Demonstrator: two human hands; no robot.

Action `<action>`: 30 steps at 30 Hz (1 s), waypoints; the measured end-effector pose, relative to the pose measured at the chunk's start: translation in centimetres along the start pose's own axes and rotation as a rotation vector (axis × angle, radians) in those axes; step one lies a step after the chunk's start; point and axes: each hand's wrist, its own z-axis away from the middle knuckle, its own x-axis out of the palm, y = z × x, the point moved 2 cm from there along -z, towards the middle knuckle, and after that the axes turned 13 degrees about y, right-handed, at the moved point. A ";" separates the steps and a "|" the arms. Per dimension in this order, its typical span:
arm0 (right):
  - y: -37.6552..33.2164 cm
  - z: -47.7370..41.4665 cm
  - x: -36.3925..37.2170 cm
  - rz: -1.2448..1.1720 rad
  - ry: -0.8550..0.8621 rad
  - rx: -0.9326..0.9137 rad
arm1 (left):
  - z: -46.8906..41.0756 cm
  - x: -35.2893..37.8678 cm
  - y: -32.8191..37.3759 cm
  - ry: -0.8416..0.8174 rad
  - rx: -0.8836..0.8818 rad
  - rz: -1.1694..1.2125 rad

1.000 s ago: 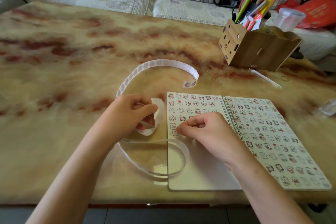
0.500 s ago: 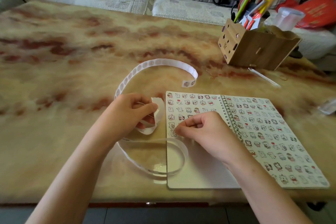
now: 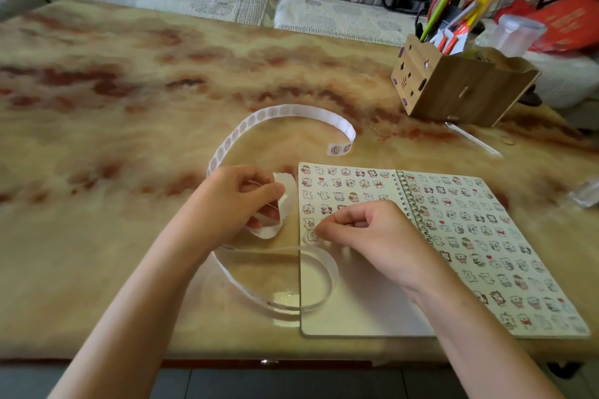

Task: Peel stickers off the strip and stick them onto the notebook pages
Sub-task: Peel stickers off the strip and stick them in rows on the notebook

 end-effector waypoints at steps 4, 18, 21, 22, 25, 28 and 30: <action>-0.1 0.0 0.3 0.023 0.008 -0.012 | 0.0 0.1 0.1 0.002 -0.009 0.016; 1.1 -0.1 1.5 0.208 0.174 -0.093 | 0.0 0.2 0.0 -0.002 -0.009 0.020; 1.1 0.1 1.5 0.265 0.197 -0.130 | 0.0 0.2 0.0 -0.006 -0.008 0.016; 1.0 0.2 1.5 0.280 0.198 -0.141 | 0.0 0.2 0.0 -0.005 -0.007 0.017; 1.0 0.3 1.5 0.299 0.192 -0.165 | 0.0 0.1 0.0 -0.003 0.000 0.003; 1.0 0.0 1.3 0.286 0.189 -0.163 | 0.0 0.1 -0.1 -0.009 0.003 -0.009; 1.1 -0.3 1.1 0.280 0.199 -0.159 | 0.0 0.1 -0.1 -0.012 -0.002 -0.006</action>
